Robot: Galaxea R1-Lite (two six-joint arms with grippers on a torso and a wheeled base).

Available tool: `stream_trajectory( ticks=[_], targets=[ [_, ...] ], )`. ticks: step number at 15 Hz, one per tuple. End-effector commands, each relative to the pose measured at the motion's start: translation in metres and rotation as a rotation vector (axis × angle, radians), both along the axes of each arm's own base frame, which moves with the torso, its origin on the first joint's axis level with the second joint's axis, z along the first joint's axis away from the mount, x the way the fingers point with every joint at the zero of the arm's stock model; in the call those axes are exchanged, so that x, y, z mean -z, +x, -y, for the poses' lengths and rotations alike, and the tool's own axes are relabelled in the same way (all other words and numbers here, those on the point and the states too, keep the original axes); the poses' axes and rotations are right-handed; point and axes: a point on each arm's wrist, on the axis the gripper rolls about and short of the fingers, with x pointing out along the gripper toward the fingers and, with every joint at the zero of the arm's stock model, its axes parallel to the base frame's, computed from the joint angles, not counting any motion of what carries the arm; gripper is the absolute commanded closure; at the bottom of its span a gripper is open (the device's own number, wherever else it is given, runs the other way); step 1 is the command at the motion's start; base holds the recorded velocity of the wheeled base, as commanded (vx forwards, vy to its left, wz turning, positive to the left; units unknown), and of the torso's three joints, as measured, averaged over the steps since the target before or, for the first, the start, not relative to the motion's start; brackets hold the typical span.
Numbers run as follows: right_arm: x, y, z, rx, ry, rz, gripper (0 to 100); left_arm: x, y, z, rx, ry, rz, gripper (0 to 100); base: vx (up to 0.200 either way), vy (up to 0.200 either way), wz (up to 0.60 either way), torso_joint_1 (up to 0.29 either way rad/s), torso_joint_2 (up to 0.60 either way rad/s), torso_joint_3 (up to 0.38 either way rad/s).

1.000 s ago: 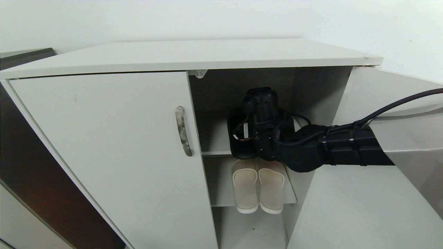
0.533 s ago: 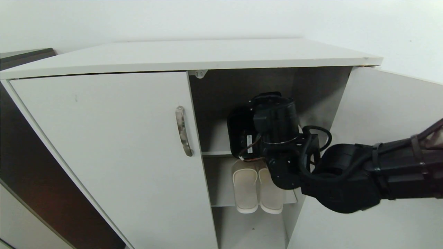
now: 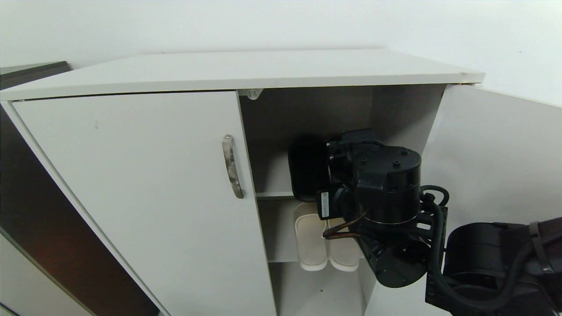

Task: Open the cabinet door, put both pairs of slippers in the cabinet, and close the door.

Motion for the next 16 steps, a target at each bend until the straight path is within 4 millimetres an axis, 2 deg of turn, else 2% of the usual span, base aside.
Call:
stream_trajectory(
  ticks=[1,5,16],
  targets=[
    [0.001,0.0,0.0,-0.001,0.001,-0.001,100,0.0,0.0,0.0,0.001,0.0,-0.001,100,0.0,0.0,0.0,0.0,0.0,0.0],
    [0.001,-0.001,0.0,-0.003,-0.002,-0.003,100,0.0,0.0,0.0,0.001,-0.001,-0.001,100,0.0,0.0,0.0,0.0,0.0,0.0],
    [0.013,0.0,0.0,-0.004,-0.025,-0.023,100,0.0,0.0,0.0,0.003,-0.006,-0.001,100,-0.2,0.0,0.0,0.004,0.0,0.003]
  ],
)
